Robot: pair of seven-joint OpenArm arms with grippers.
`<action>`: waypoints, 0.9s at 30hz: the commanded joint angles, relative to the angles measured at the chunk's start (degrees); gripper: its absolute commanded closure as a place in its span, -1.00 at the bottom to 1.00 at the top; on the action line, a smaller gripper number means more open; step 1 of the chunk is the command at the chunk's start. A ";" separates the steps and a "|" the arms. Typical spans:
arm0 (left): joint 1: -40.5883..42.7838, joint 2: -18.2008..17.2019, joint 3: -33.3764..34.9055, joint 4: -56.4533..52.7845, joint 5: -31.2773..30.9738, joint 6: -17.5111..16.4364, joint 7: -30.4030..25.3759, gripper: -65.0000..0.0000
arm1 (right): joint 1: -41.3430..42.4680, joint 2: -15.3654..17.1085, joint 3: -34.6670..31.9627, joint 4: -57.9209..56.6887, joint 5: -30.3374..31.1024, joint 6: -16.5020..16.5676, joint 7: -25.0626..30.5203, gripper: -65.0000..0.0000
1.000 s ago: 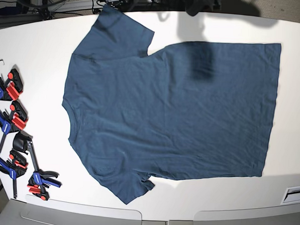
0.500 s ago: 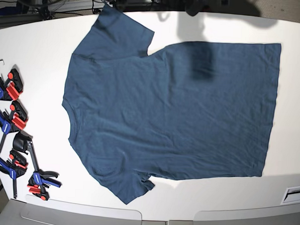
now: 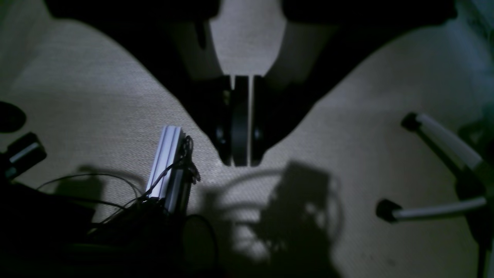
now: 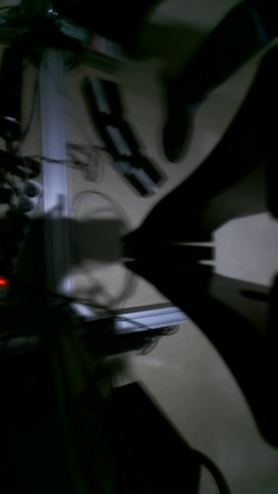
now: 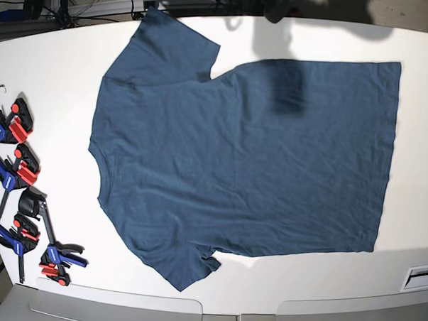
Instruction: Fold the T-shirt properly
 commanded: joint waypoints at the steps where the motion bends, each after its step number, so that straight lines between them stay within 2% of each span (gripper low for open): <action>1: 2.80 -1.22 -0.02 2.56 0.02 0.24 -0.57 1.00 | -2.36 0.68 0.11 2.84 0.24 0.81 0.48 1.00; 4: 8.41 -3.89 -0.07 10.49 0.02 0.26 -0.35 1.00 | -7.63 1.95 0.11 11.63 0.52 3.98 0.48 1.00; 9: 17.75 -7.87 -0.07 25.24 0.04 0.28 -0.33 1.00 | -15.23 4.59 0.11 26.08 7.06 6.45 -0.17 1.00; 11: 21.03 -8.90 -0.07 31.10 0.04 0.28 -0.07 1.00 | -17.81 5.31 0.11 31.67 7.96 7.02 -1.60 1.00; 16: 26.67 -9.79 -0.11 43.45 0.28 0.31 4.55 1.00 | -24.13 5.75 0.11 44.78 7.98 8.59 -3.58 1.00; 21: 29.73 -9.79 -0.11 51.58 6.86 0.42 8.13 1.00 | -28.00 5.75 0.15 56.59 10.08 8.59 -3.76 1.00; 27: 30.62 -9.81 -0.11 56.70 14.82 0.44 11.19 1.00 | -28.26 5.73 2.67 68.63 10.32 8.59 -6.14 1.00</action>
